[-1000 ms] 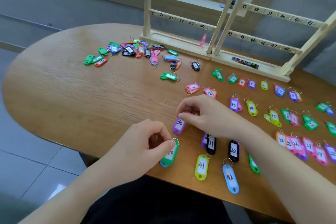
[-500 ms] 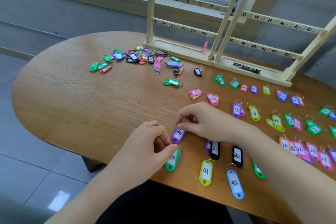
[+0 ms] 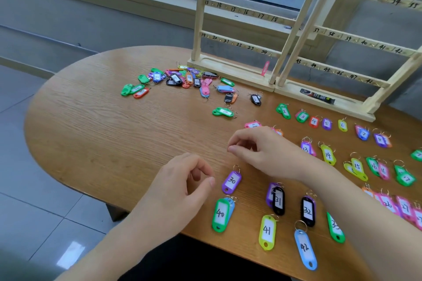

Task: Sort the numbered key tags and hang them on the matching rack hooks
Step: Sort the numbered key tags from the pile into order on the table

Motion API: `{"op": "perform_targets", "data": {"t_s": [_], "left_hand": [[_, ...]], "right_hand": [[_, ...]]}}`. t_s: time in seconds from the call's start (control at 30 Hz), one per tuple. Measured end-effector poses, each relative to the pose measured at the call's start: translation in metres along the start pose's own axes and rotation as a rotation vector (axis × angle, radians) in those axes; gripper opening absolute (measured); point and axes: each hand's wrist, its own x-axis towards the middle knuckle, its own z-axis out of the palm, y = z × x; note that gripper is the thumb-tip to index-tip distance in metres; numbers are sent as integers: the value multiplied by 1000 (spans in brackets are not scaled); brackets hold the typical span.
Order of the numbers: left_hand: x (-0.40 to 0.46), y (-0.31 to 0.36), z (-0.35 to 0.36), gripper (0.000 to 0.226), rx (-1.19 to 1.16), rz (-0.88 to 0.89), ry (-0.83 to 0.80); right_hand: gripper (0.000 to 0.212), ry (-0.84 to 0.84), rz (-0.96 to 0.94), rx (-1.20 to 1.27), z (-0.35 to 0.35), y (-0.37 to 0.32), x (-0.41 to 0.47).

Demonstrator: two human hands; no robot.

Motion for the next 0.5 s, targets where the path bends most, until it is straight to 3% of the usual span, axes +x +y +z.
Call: {"op": "perform_targets", "data": {"t_s": [0.33,0.5], "left_hand": [[129,-60,-51,5,238,-86,121],[206,-87,-59,24,383,-94,231]], "right_hand": [[10,185,55,-9,-2,9,64],[10,314,115,-67,3,17,113]]}}
